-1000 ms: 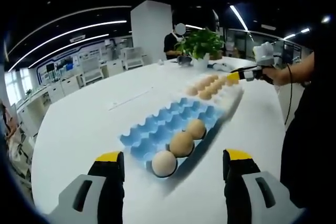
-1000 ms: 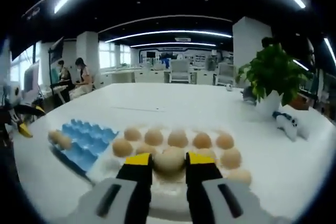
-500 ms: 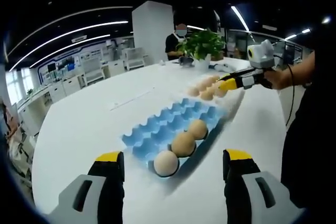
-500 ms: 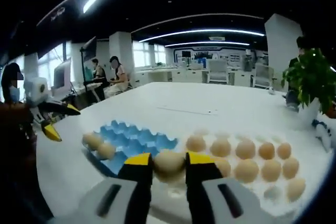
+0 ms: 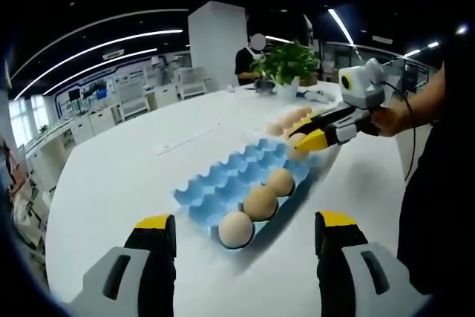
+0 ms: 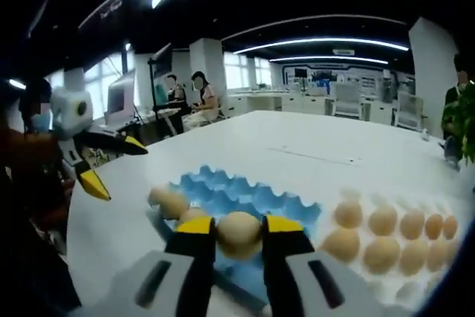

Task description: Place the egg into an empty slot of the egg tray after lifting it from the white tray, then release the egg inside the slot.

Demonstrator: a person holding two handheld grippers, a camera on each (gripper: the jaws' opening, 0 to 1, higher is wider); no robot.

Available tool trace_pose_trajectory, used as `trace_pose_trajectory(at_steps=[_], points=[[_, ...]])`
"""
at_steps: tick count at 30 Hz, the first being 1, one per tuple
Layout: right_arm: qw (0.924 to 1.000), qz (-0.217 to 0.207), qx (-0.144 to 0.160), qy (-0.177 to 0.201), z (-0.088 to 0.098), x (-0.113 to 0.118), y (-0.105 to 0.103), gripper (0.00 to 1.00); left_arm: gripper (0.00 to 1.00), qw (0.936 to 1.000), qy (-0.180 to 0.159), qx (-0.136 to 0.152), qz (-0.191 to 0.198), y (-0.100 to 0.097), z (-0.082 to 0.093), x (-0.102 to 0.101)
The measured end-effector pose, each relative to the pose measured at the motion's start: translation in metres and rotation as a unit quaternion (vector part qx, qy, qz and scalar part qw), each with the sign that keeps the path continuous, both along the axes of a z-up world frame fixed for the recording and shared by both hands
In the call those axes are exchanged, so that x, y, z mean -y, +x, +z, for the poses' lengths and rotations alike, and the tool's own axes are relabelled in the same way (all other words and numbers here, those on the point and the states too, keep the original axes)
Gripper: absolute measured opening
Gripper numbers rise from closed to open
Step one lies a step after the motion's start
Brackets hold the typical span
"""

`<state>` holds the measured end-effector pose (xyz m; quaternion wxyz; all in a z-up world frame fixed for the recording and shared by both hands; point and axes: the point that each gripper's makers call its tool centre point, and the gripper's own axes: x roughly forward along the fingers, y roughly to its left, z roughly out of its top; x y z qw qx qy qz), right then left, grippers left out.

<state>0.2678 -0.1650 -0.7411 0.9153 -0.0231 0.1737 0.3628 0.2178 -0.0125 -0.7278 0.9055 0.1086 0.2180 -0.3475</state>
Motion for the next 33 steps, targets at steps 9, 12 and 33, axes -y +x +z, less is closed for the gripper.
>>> trace_pose_trajectory(at_steps=[9,12,33], points=[[0.9996,0.025,-0.002,-0.011,-0.009,-0.014,-0.005,0.24,0.76,1.0000,-0.001,0.000,-0.001,0.001,0.000,0.000],[0.9995,0.027,-0.005,-0.013,-0.012,-0.014,-0.006,0.24,0.76,1.0000,0.000,-0.001,-0.002,0.002,-0.002,0.000],[0.9982,0.045,-0.005,-0.039,-0.028,-0.019,-0.009,0.24,0.76,1.0000,0.002,-0.001,-0.009,0.003,-0.002,0.002]])
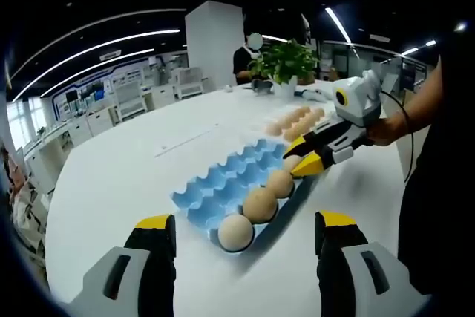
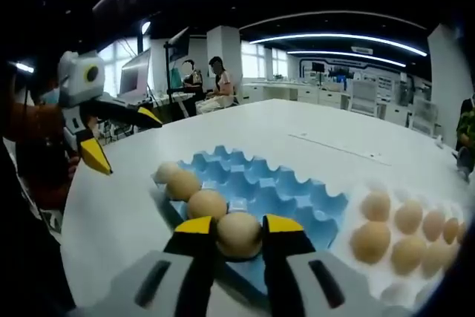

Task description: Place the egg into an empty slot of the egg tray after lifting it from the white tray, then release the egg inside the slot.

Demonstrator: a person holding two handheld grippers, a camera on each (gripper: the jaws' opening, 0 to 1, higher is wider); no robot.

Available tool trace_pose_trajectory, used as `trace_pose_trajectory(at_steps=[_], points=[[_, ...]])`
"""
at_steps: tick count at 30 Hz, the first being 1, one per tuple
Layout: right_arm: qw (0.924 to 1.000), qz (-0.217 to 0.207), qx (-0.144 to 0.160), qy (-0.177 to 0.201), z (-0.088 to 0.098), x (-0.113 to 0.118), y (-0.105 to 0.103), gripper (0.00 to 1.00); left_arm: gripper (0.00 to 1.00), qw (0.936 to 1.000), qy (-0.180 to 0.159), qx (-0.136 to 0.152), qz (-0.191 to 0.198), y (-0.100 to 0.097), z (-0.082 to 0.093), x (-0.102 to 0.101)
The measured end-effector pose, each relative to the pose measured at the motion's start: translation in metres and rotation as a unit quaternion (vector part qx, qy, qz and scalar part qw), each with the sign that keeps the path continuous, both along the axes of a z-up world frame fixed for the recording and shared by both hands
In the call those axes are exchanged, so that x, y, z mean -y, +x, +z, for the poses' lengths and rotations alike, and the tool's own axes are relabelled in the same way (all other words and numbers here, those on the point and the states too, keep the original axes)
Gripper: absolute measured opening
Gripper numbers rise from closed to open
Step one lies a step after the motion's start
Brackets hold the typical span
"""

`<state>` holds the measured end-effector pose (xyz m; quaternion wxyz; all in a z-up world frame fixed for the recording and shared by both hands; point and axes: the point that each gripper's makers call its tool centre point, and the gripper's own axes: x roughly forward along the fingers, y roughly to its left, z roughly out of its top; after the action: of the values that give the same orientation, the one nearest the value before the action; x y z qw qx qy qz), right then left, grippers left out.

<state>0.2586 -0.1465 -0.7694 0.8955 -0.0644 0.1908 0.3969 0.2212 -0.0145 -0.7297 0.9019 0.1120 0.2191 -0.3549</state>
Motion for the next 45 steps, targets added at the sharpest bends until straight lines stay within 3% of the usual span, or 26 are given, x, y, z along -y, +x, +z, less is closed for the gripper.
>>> trace_pose_trajectory(at_steps=[19,34,40,45], points=[[1.0000,0.001,0.007,0.004,-0.004,0.007,-0.009,0.26,0.76,1.0000,0.003,0.001,-0.003,0.000,0.001,0.003],[0.9994,-0.030,-0.001,0.017,0.000,0.025,-0.010,0.27,0.76,1.0000,0.003,0.004,-0.002,-0.003,0.005,0.006],[0.9987,-0.046,0.004,0.020,0.006,0.038,-0.011,0.26,0.76,1.0000,0.004,0.004,-0.003,-0.003,0.005,0.007],[0.9957,-0.090,0.004,0.021,0.008,0.068,-0.007,0.27,0.76,1.0000,0.002,0.005,-0.004,-0.003,0.005,0.009]])
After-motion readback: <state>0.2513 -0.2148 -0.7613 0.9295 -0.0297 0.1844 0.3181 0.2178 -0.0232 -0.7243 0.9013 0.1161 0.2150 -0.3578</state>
